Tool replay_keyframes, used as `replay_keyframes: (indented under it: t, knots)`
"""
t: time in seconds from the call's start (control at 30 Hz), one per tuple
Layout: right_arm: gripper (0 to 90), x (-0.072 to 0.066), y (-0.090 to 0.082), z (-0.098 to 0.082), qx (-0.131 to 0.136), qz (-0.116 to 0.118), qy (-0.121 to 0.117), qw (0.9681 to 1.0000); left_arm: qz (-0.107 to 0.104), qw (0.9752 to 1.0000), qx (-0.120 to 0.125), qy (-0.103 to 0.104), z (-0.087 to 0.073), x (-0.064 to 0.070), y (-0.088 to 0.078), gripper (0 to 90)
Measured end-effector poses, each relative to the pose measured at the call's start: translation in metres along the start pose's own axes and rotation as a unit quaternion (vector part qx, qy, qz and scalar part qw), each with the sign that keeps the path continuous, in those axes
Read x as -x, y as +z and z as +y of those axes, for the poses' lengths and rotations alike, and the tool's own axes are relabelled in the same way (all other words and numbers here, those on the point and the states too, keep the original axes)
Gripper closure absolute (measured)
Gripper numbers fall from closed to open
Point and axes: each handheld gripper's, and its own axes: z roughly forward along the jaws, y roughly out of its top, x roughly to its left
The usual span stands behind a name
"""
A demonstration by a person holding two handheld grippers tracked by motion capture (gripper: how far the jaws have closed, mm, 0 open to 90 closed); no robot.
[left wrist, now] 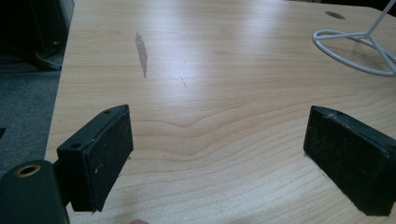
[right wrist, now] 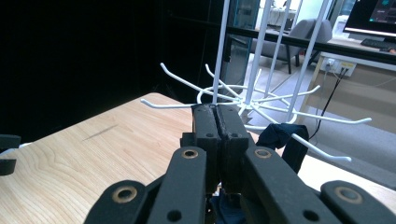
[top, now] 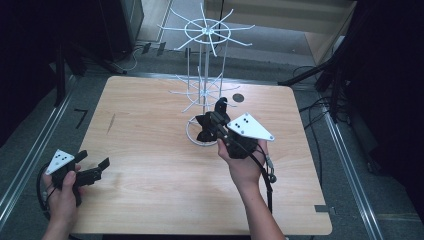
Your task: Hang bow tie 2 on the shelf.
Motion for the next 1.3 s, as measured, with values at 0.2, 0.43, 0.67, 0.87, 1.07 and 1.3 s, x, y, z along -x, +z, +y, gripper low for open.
replay_keyframes:
  t: [0.2,0.43,0.67,0.87,1.07,1.3]
  knots:
    - [89.8,0.007,0.007,-0.004,-0.008,-0.001,0.017,0.9998,0.0,1.0,0.0,-0.001,0.0,0.0,0.0,8.8]
    - [89.8,0.016,0.016,-0.011,-0.019,0.004,0.043,0.9989,0.0,1.0,0.001,-0.002,0.0,0.0,0.0,8.8]
    - [89.8,0.016,0.023,-0.017,-0.027,0.002,0.046,0.9986,0.0,1.0,0.001,-0.002,0.0,0.0,0.0,8.8]
    - [89.8,0.017,0.036,-0.021,-0.033,-0.005,0.051,0.9982,0.0,1.0,0.002,-0.002,0.0,0.0,0.0,8.8]
    - [89.8,0.016,0.045,-0.025,-0.037,-0.009,0.052,0.9979,-0.001,1.0,0.001,-0.002,0.0,-0.001,0.0,8.8]
    - [88.6,0.014,0.05,-0.028,-0.034,-0.01,0.05,0.9981,-0.001,1.0,0.002,-0.003,0.0,0.0,0.0,8.8]
